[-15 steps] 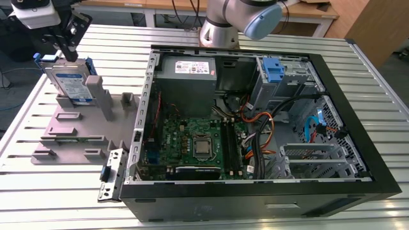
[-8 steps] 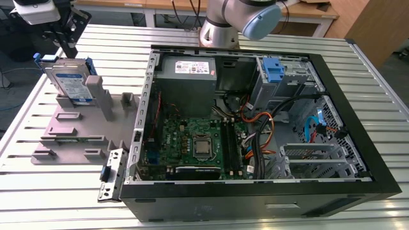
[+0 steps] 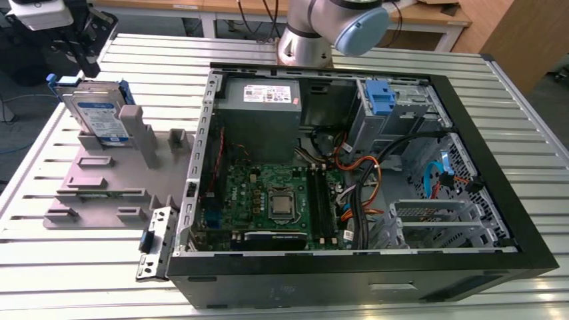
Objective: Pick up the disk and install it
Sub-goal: 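Reach for the disk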
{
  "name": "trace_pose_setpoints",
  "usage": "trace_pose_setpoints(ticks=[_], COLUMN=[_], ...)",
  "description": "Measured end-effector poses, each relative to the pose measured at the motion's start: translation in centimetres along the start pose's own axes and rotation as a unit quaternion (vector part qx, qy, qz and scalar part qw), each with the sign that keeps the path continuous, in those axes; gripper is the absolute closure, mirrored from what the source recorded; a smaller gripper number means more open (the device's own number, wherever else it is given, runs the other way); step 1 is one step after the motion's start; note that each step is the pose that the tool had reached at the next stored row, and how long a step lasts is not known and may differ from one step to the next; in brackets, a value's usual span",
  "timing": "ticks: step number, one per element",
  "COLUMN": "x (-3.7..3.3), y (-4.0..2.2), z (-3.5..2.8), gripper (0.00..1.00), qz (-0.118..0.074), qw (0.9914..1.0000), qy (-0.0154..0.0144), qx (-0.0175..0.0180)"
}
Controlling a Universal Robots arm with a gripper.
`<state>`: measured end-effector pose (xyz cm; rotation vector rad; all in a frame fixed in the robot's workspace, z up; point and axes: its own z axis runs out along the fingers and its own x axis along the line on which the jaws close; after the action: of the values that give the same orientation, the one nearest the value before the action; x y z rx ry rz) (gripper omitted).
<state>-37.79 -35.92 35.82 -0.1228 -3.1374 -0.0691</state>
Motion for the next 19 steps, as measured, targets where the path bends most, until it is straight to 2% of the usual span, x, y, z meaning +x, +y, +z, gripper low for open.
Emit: trace_pose_setpoints(ticks=[1, 10, 19], x=[0.69, 2.33, 2.52], y=[0.41, 1.02, 1.03], z=[0.19, 0.75, 0.81], gripper=[0.89, 0.89, 0.89], qz=[0.000, 0.000, 0.000], qw=[1.00000, 1.00000, 1.00000], qy=[0.0000, 0.0000, -0.0001], qx=[0.0003, 0.0007, 0.0007])
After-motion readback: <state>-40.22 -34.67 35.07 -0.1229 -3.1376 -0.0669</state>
